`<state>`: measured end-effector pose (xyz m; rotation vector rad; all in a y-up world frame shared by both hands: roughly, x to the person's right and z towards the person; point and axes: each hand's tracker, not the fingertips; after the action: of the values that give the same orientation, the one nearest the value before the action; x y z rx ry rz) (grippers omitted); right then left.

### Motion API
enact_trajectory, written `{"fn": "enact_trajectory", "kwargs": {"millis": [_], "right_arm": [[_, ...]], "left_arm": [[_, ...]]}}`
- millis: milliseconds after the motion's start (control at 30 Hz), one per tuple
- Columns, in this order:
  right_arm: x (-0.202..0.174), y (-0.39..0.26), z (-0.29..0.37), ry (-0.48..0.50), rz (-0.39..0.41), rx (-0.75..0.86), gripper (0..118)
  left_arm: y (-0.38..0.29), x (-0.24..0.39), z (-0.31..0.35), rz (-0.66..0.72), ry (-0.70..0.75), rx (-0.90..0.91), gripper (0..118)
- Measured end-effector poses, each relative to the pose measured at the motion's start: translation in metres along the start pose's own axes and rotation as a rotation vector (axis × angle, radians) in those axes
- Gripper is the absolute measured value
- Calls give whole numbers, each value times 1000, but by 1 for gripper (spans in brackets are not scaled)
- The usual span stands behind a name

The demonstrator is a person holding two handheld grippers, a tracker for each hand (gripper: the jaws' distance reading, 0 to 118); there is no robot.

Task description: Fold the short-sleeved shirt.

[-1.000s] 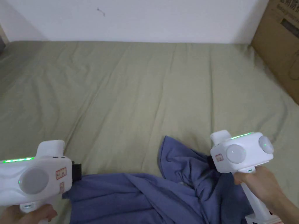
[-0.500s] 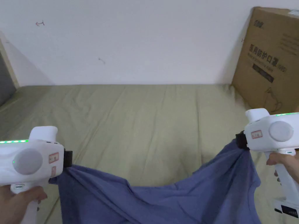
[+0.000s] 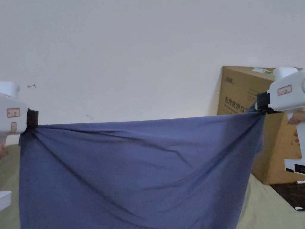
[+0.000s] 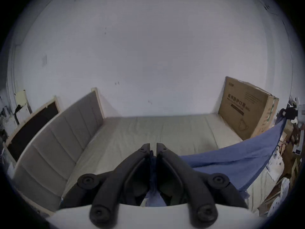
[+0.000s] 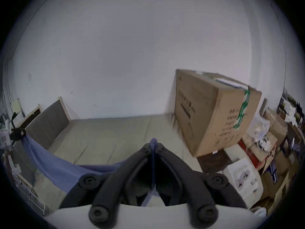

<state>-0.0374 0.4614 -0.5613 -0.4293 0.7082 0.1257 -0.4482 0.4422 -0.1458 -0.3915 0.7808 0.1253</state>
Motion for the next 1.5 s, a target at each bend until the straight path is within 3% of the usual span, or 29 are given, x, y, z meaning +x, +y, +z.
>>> {"fn": "enact_trajectory", "kwargs": {"millis": [500,767,900,1000,1233,1367,1500], "right_arm": [[-28,183,-58,-11,-94,226,2],[-24,203,-61,-4,-112,314,2],[-26,164,-103,-15,-60,210,2],[-26,119,-153,-10,-72,106,2],[-27,-41,-278,-40,-76,-239,1],[-20,-139,-312,3,-120,-415,2],[-20,-215,-307,-17,-65,-542,2]], "left_arm": [[153,-13,-83,75,63,199,5],[173,-9,-109,67,88,294,5],[130,-5,-151,42,113,250,5],[77,4,-194,28,145,191,5],[-85,30,-304,2,156,-131,5],[-181,34,-318,74,119,-262,5],[-237,26,-306,90,106,-372,5]]}}
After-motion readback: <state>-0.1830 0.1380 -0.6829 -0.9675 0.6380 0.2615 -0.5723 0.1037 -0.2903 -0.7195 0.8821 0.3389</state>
